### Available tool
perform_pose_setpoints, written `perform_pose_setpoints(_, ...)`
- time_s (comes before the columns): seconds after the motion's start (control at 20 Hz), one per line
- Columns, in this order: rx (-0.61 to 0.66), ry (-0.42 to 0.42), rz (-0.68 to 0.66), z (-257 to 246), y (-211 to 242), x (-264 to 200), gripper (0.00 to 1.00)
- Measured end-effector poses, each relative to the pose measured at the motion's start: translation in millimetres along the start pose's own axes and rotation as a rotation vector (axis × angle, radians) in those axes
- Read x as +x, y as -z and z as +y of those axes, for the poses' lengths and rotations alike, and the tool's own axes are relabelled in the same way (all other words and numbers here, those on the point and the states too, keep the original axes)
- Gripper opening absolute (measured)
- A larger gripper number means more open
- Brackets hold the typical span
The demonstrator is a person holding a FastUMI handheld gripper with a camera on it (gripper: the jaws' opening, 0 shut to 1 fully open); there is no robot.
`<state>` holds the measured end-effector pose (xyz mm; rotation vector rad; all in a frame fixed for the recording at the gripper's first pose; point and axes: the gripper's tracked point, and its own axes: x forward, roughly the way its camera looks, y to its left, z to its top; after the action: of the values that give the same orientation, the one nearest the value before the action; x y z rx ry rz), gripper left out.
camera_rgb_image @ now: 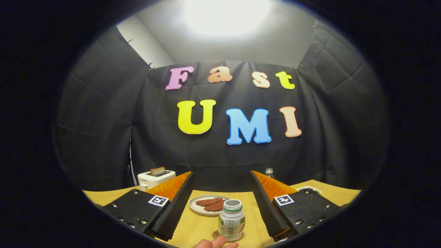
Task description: Take the bottle from table, then pour the juice into the cup, finally place the bottle on the coaster
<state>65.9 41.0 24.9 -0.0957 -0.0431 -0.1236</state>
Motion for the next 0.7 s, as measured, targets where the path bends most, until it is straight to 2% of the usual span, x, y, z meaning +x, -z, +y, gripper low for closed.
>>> perform_pose_setpoints(0.2, -0.041, -0.014, -0.066, 8.4, -43.2, -26.4, 0.96)
perform_pose_setpoints(0.4, -0.035, -0.046, -0.066, 6.3, -51.5, -42.8, 0.95)
perform_pose_setpoints(0.5, -0.059, -0.043, -0.051, -13.0, -46.8, -51.9, 0.95)
perform_pose_setpoints(0.7, -0.121, 0.057, -0.028, -89.6, -34.1, -64.9, 0.95)
